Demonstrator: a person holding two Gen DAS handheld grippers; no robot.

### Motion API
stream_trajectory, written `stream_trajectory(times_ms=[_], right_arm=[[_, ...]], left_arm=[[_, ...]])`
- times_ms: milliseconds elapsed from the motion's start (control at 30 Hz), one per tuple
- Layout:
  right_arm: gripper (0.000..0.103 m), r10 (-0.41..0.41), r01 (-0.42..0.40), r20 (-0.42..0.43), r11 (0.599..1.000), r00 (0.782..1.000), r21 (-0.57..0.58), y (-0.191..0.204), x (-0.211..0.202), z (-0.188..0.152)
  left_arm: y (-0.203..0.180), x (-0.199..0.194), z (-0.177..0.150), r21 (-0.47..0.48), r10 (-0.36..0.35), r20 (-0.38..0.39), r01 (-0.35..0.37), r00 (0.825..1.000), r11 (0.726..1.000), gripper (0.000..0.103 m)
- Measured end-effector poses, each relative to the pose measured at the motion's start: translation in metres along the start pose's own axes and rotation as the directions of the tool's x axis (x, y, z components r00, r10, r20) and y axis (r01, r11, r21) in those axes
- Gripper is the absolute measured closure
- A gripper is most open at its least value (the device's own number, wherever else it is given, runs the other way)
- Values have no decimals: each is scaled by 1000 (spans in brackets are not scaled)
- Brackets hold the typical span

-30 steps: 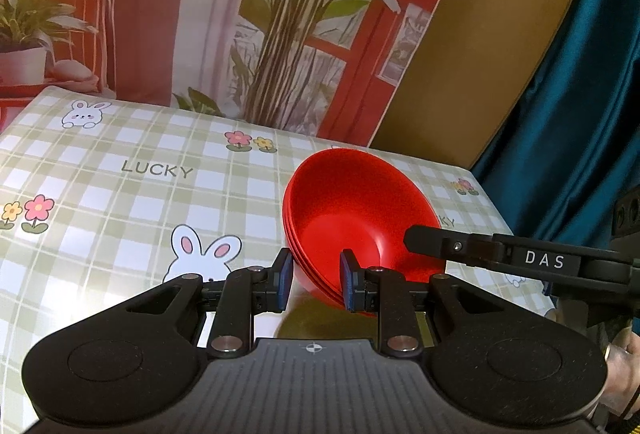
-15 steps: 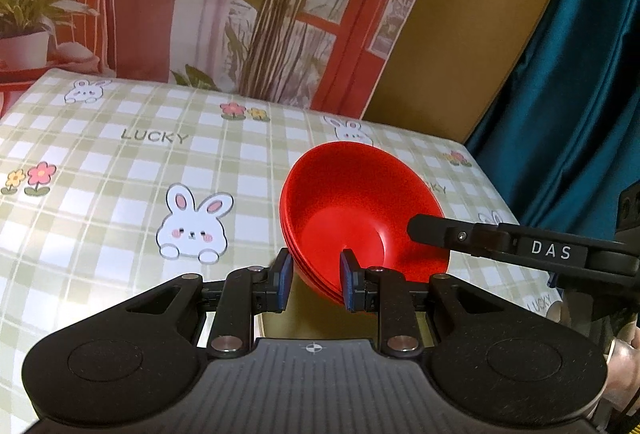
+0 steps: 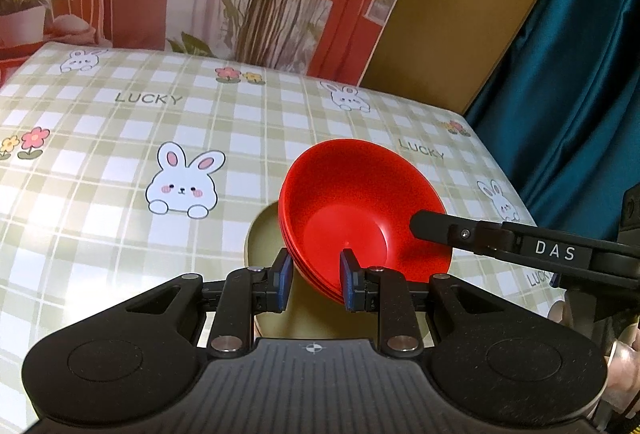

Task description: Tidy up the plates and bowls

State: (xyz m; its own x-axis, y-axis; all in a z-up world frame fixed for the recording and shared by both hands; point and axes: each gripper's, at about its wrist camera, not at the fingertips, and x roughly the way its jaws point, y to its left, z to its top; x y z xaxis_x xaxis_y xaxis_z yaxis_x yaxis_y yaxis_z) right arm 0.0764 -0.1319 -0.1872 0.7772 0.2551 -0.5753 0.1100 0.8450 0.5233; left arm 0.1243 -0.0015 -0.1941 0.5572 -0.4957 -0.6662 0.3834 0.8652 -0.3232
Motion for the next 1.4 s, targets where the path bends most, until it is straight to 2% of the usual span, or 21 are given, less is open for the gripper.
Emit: stream_trajectory(times_ms=[733,1000,1167,1400], right_arm=[[82,-1,1,-52,1000,999,11,-3,20,-11],[82,-3,3,-38,1000,999,-8,-1,19,-10],[81,-21,20,-11,999,1000,-28,-1,13,-5],[76,-83,86,39,994,996,-73,3,0,5]], left_arm=[[14,16,-8,-36,25,-45,-27,999,999,77],[16,19,-10,-40,41,-50,-43,998,998,76],[14,14,-7,-25,71,-29,-72,997,997,75],[9,-7,2,16,98,49,-99,994,995,71]])
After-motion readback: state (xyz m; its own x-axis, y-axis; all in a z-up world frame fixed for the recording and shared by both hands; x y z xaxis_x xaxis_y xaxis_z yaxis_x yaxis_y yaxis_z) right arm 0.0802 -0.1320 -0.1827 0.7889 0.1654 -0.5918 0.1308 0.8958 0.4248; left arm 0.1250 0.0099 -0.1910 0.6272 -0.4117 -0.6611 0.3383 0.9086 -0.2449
